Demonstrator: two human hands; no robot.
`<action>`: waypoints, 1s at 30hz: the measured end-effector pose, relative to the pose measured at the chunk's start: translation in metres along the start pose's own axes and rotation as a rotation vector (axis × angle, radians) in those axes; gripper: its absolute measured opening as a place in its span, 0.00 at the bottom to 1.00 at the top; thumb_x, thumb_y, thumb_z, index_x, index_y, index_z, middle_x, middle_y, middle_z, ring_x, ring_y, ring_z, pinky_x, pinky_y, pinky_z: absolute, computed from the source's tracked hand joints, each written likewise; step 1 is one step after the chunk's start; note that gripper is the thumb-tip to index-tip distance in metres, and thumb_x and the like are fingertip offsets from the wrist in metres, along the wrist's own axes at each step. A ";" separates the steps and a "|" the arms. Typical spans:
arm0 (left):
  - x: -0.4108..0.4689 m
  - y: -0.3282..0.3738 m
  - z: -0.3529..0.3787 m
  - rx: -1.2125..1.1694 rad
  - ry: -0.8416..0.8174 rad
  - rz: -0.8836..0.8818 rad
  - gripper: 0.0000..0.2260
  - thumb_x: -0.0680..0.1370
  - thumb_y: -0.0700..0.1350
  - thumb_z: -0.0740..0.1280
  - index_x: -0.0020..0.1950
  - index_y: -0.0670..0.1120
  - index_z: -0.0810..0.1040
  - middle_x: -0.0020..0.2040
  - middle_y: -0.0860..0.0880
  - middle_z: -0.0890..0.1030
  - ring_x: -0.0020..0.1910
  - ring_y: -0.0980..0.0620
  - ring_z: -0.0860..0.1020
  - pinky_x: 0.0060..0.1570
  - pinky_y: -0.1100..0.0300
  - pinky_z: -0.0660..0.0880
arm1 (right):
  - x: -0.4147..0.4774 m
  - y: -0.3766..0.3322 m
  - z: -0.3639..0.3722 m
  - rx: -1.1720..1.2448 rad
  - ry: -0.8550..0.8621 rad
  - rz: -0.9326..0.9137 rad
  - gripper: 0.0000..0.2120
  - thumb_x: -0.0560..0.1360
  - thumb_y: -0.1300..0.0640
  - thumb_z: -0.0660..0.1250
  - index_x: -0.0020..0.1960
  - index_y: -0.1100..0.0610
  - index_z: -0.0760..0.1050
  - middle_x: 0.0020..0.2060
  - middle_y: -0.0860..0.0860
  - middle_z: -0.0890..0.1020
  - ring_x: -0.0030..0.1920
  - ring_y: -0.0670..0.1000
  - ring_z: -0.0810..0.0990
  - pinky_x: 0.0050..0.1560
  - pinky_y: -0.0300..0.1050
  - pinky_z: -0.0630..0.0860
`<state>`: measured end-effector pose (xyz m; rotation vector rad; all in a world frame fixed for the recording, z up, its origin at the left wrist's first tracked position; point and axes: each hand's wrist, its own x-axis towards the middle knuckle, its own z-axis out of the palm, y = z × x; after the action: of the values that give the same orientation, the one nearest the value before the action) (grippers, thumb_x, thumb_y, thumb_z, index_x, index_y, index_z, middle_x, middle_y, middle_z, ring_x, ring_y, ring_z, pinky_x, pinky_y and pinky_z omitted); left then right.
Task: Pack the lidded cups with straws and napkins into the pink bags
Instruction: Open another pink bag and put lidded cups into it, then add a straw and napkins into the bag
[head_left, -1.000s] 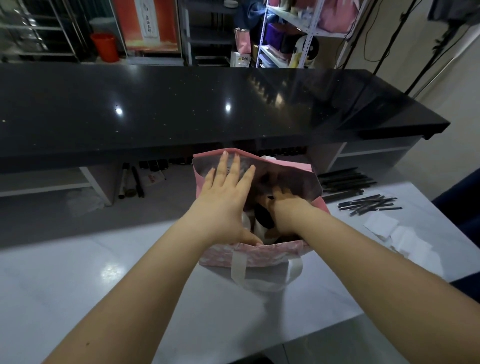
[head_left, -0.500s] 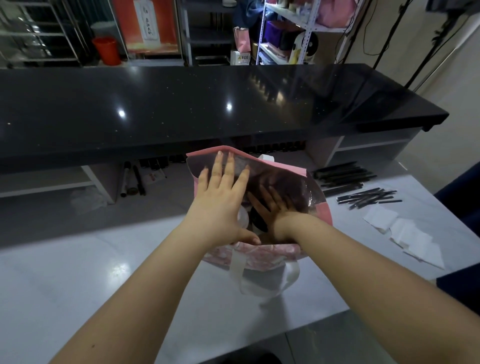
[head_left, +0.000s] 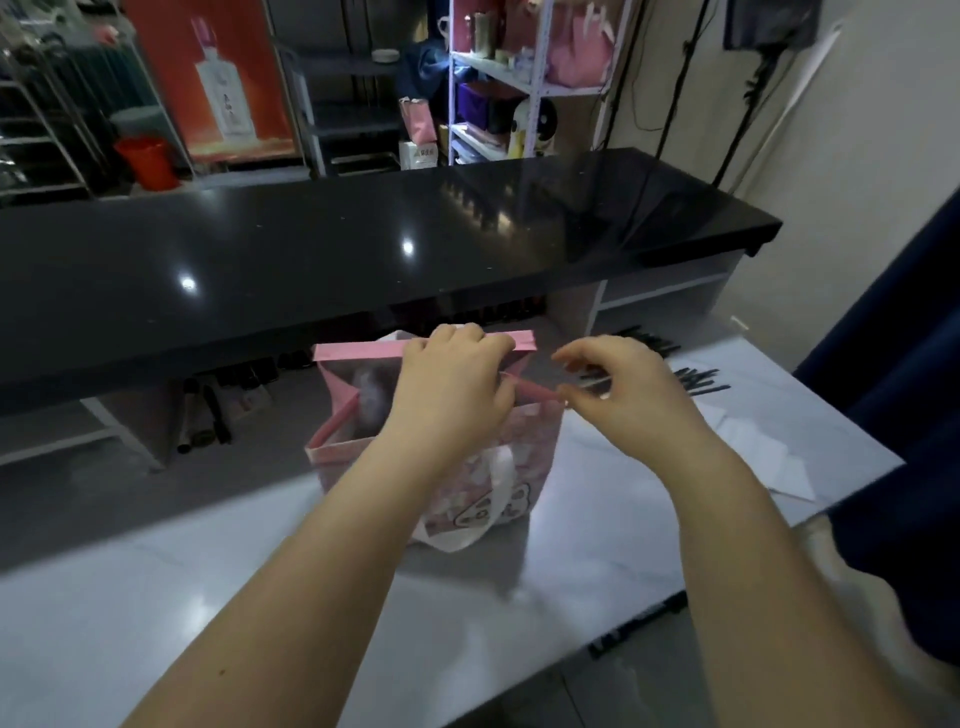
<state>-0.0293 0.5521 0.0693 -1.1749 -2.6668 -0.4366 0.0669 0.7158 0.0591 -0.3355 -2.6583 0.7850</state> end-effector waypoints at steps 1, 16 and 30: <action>0.007 0.015 0.004 -0.038 0.008 0.015 0.17 0.78 0.52 0.62 0.67 0.52 0.74 0.60 0.50 0.77 0.61 0.45 0.71 0.59 0.49 0.68 | -0.007 0.015 -0.008 -0.034 0.047 0.041 0.12 0.73 0.58 0.71 0.56 0.49 0.79 0.50 0.43 0.80 0.54 0.46 0.76 0.53 0.43 0.75; 0.081 0.180 0.213 -0.098 -0.399 -0.141 0.18 0.78 0.46 0.61 0.68 0.50 0.70 0.63 0.47 0.75 0.62 0.43 0.71 0.57 0.50 0.67 | -0.033 0.255 -0.036 -0.084 -0.118 0.308 0.13 0.74 0.60 0.69 0.58 0.52 0.79 0.58 0.48 0.79 0.62 0.53 0.71 0.63 0.47 0.68; 0.134 0.190 0.311 -0.195 -0.168 -0.554 0.15 0.78 0.44 0.64 0.64 0.50 0.77 0.61 0.50 0.78 0.62 0.44 0.71 0.59 0.51 0.65 | 0.084 0.413 -0.012 -0.128 -0.172 0.193 0.15 0.76 0.65 0.63 0.58 0.52 0.81 0.57 0.48 0.81 0.59 0.58 0.69 0.59 0.51 0.67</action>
<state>0.0043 0.8729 -0.1469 -0.5042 -3.1405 -0.7216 0.0470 1.0863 -0.1412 -0.5903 -2.8768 0.7309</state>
